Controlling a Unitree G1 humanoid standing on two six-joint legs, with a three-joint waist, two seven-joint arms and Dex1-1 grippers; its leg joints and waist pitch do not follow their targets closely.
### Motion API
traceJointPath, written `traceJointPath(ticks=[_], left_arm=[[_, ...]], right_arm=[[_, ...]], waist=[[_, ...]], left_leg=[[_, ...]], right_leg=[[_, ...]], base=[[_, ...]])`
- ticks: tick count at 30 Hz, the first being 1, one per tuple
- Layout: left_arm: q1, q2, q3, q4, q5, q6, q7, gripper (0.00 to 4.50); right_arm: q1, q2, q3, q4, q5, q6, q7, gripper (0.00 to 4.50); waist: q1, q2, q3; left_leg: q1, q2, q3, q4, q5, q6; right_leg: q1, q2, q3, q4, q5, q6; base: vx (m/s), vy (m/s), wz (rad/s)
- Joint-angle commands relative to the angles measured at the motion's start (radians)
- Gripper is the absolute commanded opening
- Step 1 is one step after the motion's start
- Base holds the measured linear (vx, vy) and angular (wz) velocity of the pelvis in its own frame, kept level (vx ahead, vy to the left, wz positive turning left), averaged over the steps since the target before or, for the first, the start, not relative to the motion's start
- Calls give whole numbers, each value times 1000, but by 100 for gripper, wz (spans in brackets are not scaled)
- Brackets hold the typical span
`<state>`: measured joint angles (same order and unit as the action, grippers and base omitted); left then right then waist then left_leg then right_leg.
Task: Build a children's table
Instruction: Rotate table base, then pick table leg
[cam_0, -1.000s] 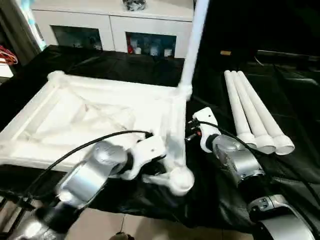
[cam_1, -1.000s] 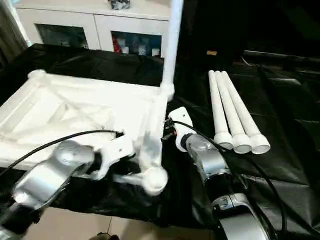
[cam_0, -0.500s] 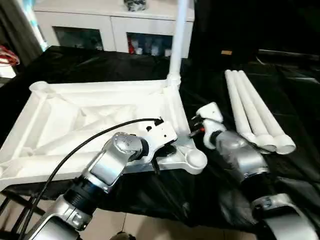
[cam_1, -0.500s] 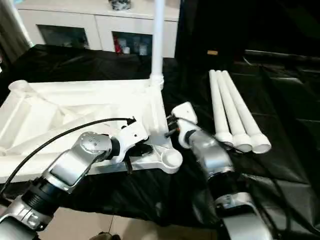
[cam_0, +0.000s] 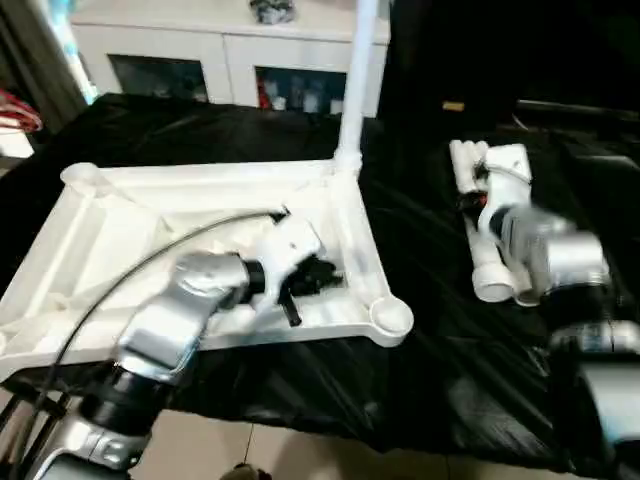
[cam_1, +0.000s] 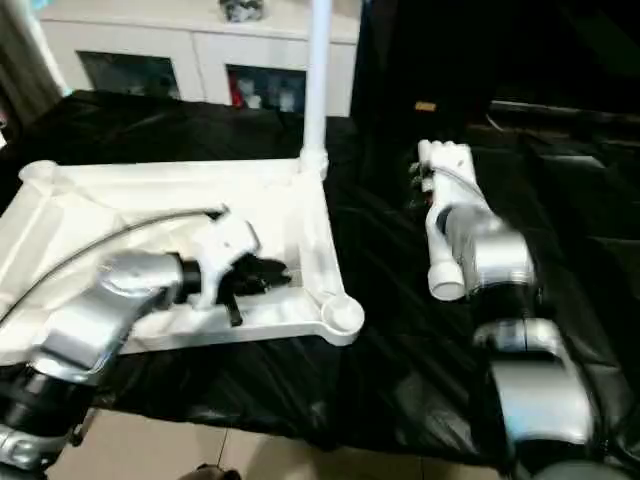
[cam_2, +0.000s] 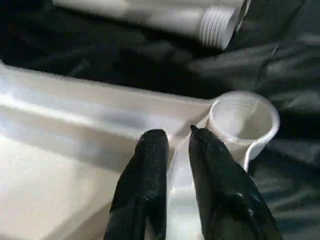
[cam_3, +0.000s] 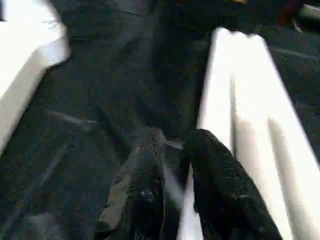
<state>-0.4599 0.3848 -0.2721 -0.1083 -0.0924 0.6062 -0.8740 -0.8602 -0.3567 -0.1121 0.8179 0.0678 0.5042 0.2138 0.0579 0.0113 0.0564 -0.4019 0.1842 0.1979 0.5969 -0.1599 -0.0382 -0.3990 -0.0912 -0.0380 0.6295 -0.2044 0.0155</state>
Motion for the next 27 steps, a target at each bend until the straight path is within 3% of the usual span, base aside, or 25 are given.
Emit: traceJointPath(ticks=[1,6,8,10,11,15,21,27], left_arm=[[11,5,9,-25,-15,11,-12,131],[34,22,6,-77,-36,34,-19,175],[37,23,6,-81,-38,37,-19,180],[57,35,7,-122,-55,65,-20,196],[65,39,9,-138,-60,78,-20,215],[83,59,14,-173,-73,104,-22,226],[88,74,22,-192,-72,101,2,299],[82,83,25,-206,-81,113,14,299]], right_arm=[[-13,-2,-15,40,-1,2,-19,129],[-80,-17,-11,170,-11,-13,-45,176],[-85,-18,-11,180,-12,-14,-47,189],[-127,-25,-19,272,-22,-41,-69,203],[-139,-28,-26,302,-22,-58,-79,220],[-157,-37,-30,351,-20,-83,-97,235],[-171,-48,-30,421,-27,-85,-77,302],[-173,-54,-29,455,-32,-48,-51,302]], waist=[[3,-8,-74],[4,-12,-75],[4,-9,-73],[1,-14,-73],[1,-11,-72],[4,-11,-72],[4,-9,-72],[5,-11,-72]], left_leg=[[30,30,-13,-59,-180,-18],[28,29,-10,-56,-159,-3],[30,30,-11,-57,-180,-9],[28,31,-11,-56,-188,-14],[28,32,-11,-56,-197,-19],[29,31,-11,-56,-198,-22],[27,29,-11,-55,-201,-22],[25,29,-11,-54,-192,-12]], right_leg=[[41,-37,27,-69,-89,-240],[41,-35,26,-66,-65,-249],[39,-35,25,-67,-92,-247],[39,-36,26,-65,-104,-245],[37,-39,26,-67,-116,-246],[37,-35,26,-65,-114,-232],[38,-34,24,-64,-103,-236],[39,-34,24,-63,-95,-243]], base=[[0,0,0],[0,0,0],[0,0,0],[0,0,0],[0,0,0],[0,0,0],[0,0,0],[0,0,0]])
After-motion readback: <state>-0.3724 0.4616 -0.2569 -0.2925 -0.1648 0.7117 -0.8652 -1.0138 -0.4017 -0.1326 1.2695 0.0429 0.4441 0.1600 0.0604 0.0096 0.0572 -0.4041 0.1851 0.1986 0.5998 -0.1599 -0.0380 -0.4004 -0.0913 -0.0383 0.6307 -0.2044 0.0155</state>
